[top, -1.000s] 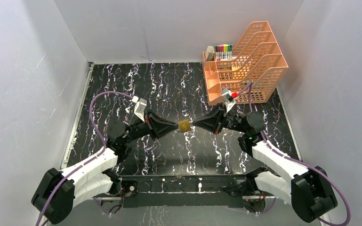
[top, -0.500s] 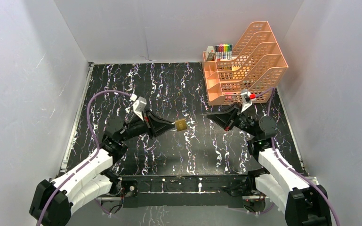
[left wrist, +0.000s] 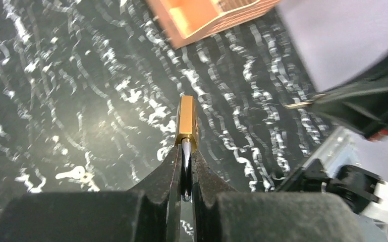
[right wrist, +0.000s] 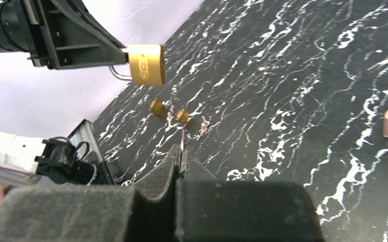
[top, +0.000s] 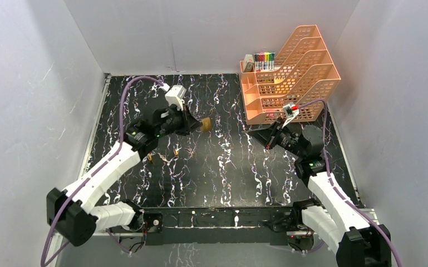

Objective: Lock with the key
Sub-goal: Place the lock at the center of the board, then adjust the lock at the center of the board.

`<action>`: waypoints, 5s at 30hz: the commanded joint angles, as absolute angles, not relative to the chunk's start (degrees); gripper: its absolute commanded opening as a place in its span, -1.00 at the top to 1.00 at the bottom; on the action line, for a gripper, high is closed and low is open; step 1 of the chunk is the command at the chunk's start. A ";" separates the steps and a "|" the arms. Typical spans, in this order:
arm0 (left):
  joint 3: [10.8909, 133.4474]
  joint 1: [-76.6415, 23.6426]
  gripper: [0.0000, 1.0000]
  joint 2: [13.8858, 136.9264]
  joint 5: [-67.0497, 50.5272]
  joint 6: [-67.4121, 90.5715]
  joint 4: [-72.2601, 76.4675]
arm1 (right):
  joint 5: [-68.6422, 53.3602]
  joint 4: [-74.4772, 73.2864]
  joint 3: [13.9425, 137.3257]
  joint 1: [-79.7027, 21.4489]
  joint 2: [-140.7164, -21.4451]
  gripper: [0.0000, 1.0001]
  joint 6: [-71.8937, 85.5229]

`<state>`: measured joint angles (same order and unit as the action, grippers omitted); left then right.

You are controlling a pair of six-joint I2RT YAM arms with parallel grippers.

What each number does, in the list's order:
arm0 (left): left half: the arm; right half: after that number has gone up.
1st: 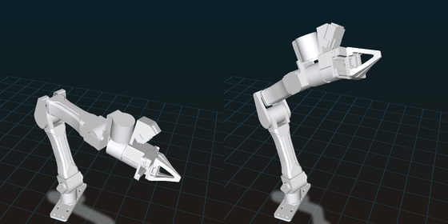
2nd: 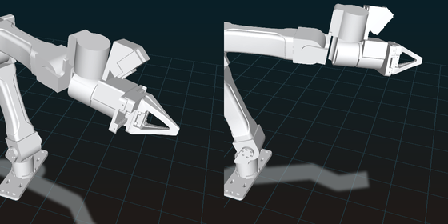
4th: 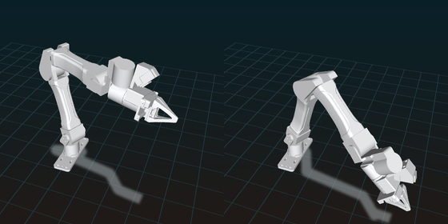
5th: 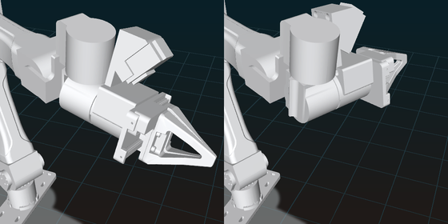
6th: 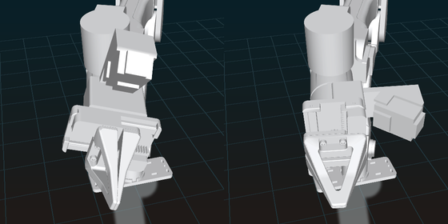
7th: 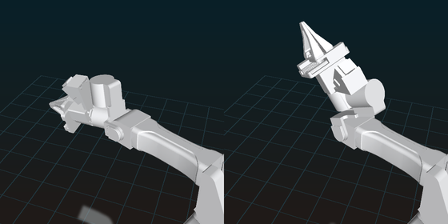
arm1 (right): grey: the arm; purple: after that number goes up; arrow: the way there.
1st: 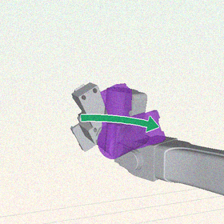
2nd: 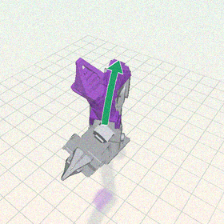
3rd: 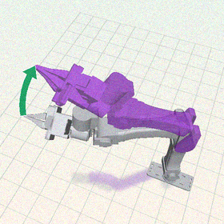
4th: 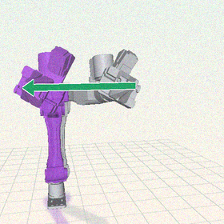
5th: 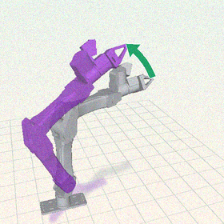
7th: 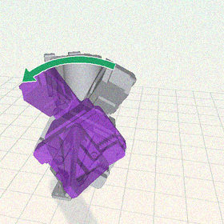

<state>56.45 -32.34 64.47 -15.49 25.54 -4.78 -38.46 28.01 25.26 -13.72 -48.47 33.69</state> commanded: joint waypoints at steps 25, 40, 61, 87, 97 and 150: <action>85.57 -40.06 1.00 102.55 5.05 36.54 -36.92 | -31.49 16.53 27.64 -14.26 -51.44 1.00 23.05; 92.06 -41.11 1.00 111.30 7.76 40.37 -43.90 | -31.99 17.75 23.37 -14.41 -50.91 1.00 23.29; 96.59 -42.39 1.00 113.53 7.93 44.27 -50.98 | -32.31 18.79 20.83 -14.34 -50.75 1.00 23.47; 97.21 -42.80 0.96 116.61 8.58 44.22 -52.63 | -32.63 18.98 19.69 -14.39 -50.94 1.00 23.27; 99.50 -42.78 0.78 117.14 7.69 43.37 -53.12 | -32.87 18.81 19.68 -14.39 -50.96 1.00 23.12; 65.61 -24.06 -0.25 68.23 6.50 30.53 -44.03 | -20.13 24.30 48.20 -35.14 -99.75 1.00 24.72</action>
